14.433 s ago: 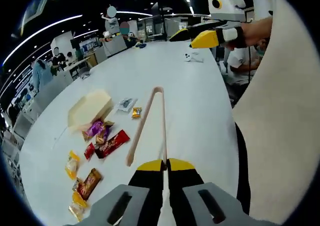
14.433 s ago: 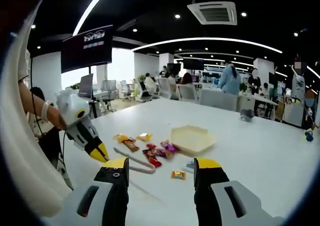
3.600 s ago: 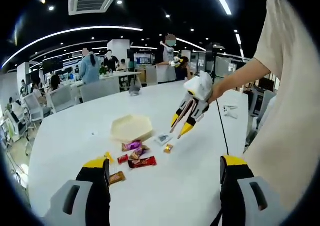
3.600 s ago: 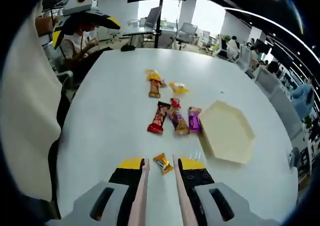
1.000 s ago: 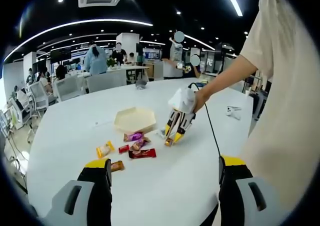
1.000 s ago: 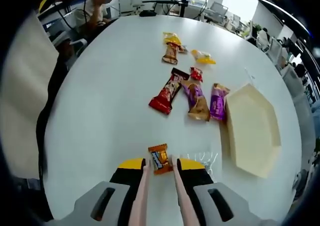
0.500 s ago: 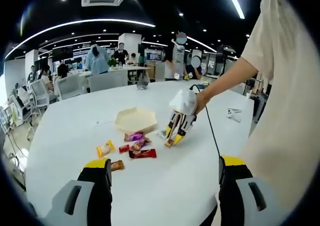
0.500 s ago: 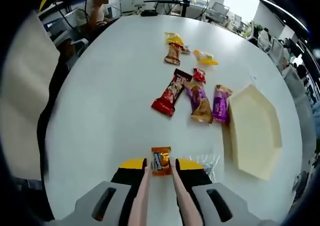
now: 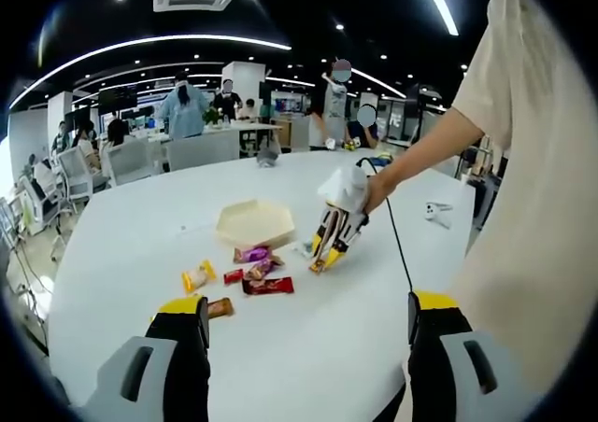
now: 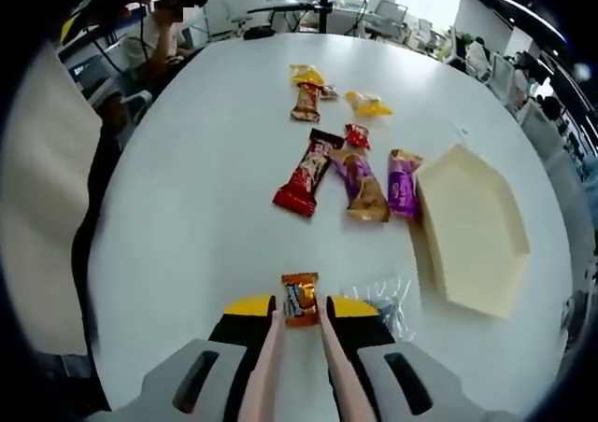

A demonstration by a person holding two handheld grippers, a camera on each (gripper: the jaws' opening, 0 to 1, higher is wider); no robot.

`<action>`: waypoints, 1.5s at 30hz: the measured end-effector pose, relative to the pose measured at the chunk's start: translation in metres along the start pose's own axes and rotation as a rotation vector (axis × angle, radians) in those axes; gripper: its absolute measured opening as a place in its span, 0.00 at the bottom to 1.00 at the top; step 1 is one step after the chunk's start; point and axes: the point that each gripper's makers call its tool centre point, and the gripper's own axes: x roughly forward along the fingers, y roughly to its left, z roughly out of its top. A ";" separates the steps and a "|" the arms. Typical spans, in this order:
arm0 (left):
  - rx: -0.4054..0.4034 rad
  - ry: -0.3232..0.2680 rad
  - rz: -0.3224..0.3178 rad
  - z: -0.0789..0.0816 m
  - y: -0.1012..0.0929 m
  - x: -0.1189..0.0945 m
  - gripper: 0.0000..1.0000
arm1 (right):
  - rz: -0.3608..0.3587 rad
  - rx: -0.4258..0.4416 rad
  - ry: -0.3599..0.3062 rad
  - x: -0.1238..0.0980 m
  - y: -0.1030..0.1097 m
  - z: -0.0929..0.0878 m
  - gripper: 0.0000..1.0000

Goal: Place the target food into the container with the food tongs after gripping and lifting it, then release it inside without dropping or visibly crushing the food.

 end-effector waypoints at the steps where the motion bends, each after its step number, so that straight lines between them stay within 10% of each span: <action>1: 0.001 0.001 -0.001 0.000 0.000 0.000 0.88 | -0.004 0.015 -0.001 0.000 0.000 0.000 0.20; 45: 0.029 -0.016 -0.008 0.002 -0.001 -0.007 0.87 | -0.148 0.230 -0.175 -0.058 -0.032 0.049 0.19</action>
